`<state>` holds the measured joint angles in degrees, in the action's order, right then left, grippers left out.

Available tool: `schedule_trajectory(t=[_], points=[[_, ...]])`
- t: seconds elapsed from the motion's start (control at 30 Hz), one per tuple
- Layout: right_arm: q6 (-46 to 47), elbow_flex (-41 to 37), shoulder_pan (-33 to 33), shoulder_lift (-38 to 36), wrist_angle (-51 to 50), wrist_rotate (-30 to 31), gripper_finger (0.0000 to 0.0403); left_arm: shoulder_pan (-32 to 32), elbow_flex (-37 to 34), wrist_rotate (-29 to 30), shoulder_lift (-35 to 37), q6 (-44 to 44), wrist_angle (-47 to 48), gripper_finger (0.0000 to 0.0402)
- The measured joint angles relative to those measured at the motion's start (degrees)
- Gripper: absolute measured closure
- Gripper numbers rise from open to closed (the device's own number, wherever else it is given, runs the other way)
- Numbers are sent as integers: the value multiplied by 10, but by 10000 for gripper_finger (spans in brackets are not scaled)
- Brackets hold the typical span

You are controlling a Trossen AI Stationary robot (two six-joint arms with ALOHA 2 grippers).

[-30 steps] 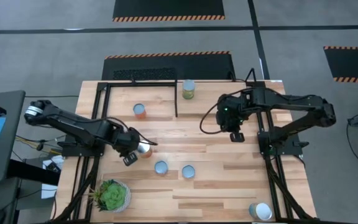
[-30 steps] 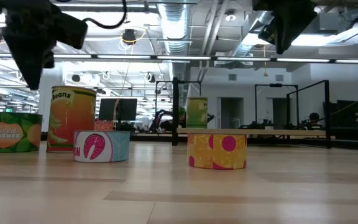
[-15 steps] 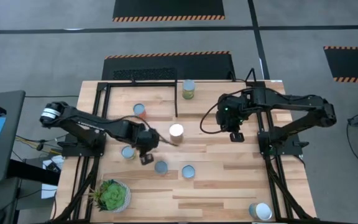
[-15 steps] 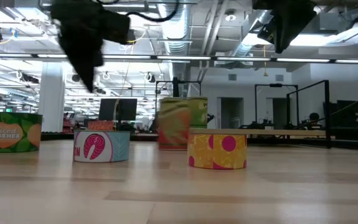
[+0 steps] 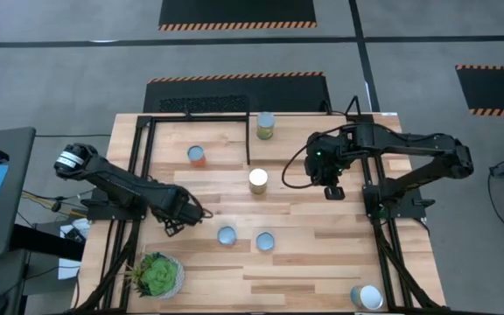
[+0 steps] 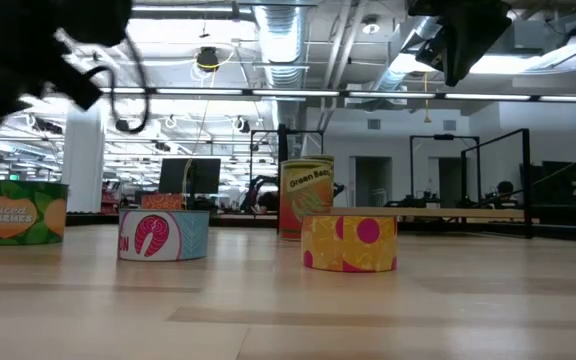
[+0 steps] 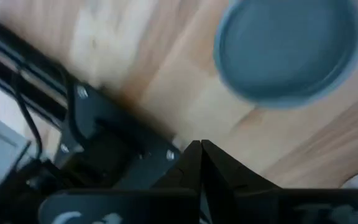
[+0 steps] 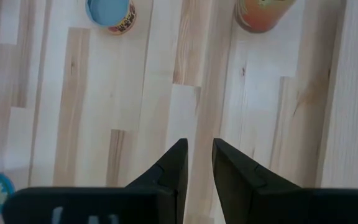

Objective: Pick and place cans onto a shelf
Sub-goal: Move the canned goods to the center

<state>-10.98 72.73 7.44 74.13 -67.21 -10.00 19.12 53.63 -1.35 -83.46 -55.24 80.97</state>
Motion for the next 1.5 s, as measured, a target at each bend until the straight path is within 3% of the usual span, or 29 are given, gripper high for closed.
schedule_trajectory(t=[0.1,0.23,0.33,0.43,0.6,0.73,0.87,0.97,1.23,1.37,1.5], points=[[0,0,0,0,0,0,305,20,-30,-17,0,-7,-41,402],[0,0,0,0,0,0,305,22,-63,-2,0,30,-173,402],[0,0,0,0,0,0,305,-11,-68,88,0,72,-299,402],[0,0,0,0,0,0,305,-34,-35,153,0,118,-350,402],[0,0,0,0,0,0,305,-26,8,109,0,132,-211,401],[0,0,0,0,0,0,305,-46,10,221,0,54,-76,401],[0,0,0,0,0,0,305,-108,10,331,0,22,-43,402],[0,0,0,0,0,0,305,-184,1,358,0,57,-66,402],[-29,0,0,0,3,0,305,-418,-2,359,0,227,-213,402],[-30,0,0,0,4,0,305,-497,13,316,0,288,-261,401],[-30,0,0,0,4,0,305,-549,13,277,-6,295,-277,401]])
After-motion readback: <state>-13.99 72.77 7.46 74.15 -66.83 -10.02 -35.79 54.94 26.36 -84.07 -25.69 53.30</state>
